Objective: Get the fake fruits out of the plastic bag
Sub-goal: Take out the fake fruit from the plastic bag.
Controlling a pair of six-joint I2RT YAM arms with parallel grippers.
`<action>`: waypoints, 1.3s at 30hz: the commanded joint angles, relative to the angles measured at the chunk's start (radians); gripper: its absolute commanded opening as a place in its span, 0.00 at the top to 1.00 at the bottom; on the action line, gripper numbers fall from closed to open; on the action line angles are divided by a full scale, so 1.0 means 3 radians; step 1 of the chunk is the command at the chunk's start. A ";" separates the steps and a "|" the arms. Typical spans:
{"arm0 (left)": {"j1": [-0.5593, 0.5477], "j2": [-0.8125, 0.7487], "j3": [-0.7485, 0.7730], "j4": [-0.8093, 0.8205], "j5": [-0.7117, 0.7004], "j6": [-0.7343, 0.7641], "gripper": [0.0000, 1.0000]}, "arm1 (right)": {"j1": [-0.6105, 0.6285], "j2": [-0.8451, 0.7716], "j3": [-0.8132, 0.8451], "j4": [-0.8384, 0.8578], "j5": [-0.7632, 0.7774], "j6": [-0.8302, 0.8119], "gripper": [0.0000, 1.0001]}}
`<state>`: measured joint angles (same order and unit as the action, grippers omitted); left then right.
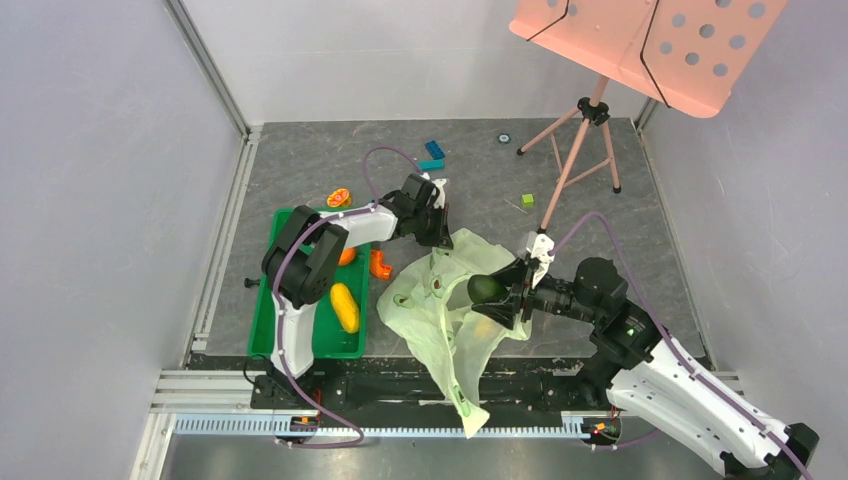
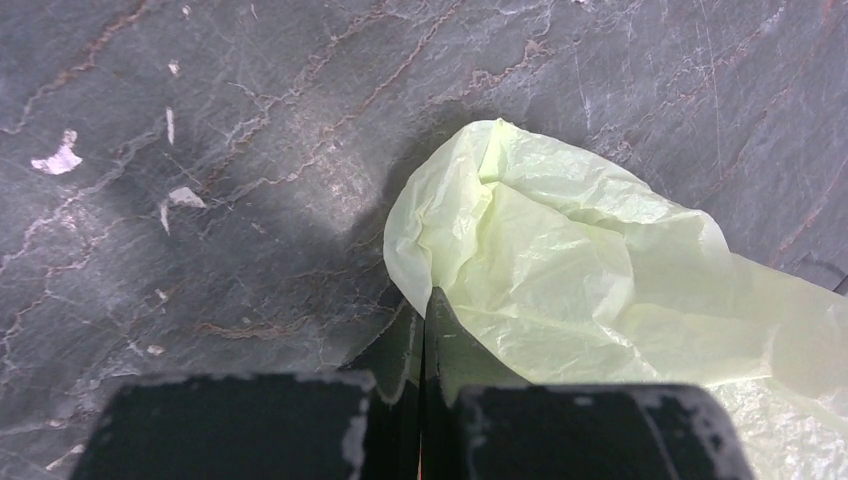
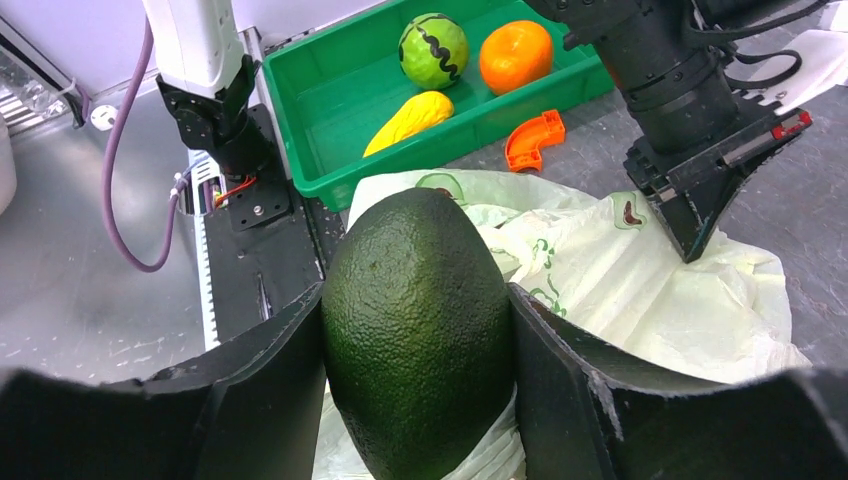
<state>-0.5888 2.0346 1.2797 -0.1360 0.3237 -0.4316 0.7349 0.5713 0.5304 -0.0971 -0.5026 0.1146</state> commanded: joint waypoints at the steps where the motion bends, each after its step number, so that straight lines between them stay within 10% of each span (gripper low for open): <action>1: 0.0086 -0.0062 -0.0052 0.0029 -0.0261 -0.0022 0.98 | 0.0017 -0.0185 0.0344 0.0080 -0.0002 0.0131 0.61; 8: 0.0091 -0.0109 -0.0073 0.0033 -0.0200 -0.0034 0.95 | 0.0013 -0.0232 0.0464 -0.0045 0.0239 0.0099 0.60; 16: 0.0091 -0.0761 -0.0083 -0.0003 0.0006 -0.0167 0.41 | 0.0015 -0.0034 0.0236 0.0188 0.0296 0.0061 0.61; 32: 0.0096 -0.2335 -0.0858 0.0748 0.0572 -0.1510 0.01 | 0.0015 0.0464 0.0088 0.0787 0.0595 -0.0352 0.62; 39: 0.0002 -0.2819 -0.1283 0.1082 0.0701 -0.2050 0.00 | 0.0014 0.0681 0.0047 0.1247 0.0529 -0.0301 0.62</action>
<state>-0.5636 1.2663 0.9360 0.0708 0.4831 -0.8909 0.7357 0.7578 0.5488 0.1303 -0.3492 0.0319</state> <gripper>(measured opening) 0.993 0.603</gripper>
